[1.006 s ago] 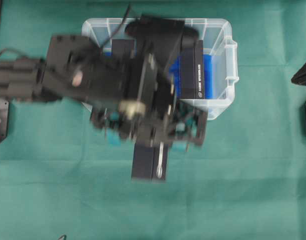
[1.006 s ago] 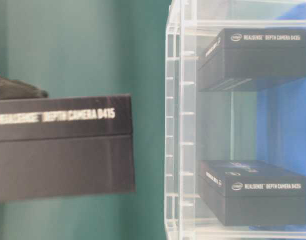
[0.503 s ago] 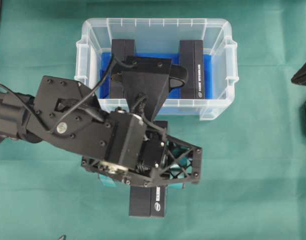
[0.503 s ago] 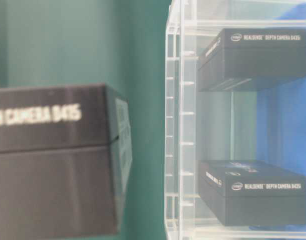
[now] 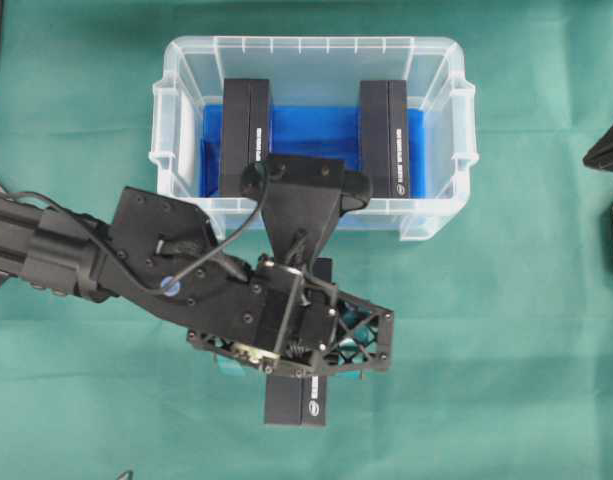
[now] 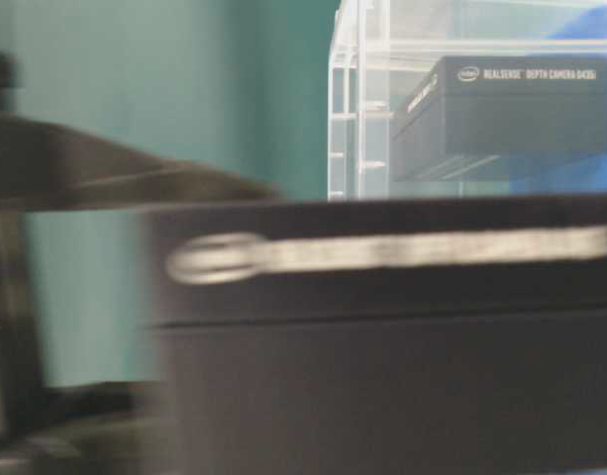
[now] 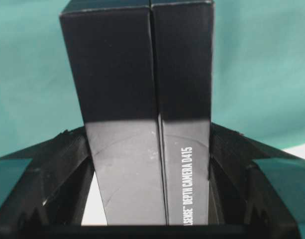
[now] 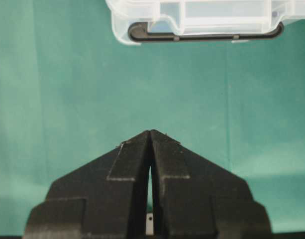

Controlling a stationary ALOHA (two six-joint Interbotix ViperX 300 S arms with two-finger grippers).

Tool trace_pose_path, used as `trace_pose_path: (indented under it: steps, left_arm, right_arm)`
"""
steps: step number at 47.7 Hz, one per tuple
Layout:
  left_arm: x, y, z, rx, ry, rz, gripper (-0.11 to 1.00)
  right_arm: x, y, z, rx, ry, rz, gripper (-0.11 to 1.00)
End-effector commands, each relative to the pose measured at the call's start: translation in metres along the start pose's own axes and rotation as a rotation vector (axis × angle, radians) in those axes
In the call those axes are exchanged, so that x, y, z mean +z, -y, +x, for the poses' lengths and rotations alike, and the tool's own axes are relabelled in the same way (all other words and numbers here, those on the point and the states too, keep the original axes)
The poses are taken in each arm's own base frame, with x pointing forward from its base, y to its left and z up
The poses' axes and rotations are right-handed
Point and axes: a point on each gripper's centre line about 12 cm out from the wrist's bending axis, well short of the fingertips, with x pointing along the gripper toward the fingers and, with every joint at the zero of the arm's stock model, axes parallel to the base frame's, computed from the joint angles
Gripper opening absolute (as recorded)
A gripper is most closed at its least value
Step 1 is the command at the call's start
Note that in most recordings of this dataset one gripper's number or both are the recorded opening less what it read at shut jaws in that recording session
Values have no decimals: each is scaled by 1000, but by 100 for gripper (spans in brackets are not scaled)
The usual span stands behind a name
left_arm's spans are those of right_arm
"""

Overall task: Take the box out of the case with the left arm.
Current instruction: 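Carry the box over the case front wall toward the table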

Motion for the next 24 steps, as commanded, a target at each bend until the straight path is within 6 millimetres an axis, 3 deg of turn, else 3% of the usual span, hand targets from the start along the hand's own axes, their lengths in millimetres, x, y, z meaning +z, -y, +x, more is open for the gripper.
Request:
trace_pose_path:
  steps: [1,11,24]
  left_arm:
    - [5,-11,-13,-76,14,-7,62]
    - [6,-23,40,-69,18,-35,62]
    - [5,-24,76,-70,13,-26,62]
  right_arm:
    - [5,0,-7,6,25,4,0]
    - [5,0,-7,7,25,5,0]
    - [5,0,-7,6,25,6,0]
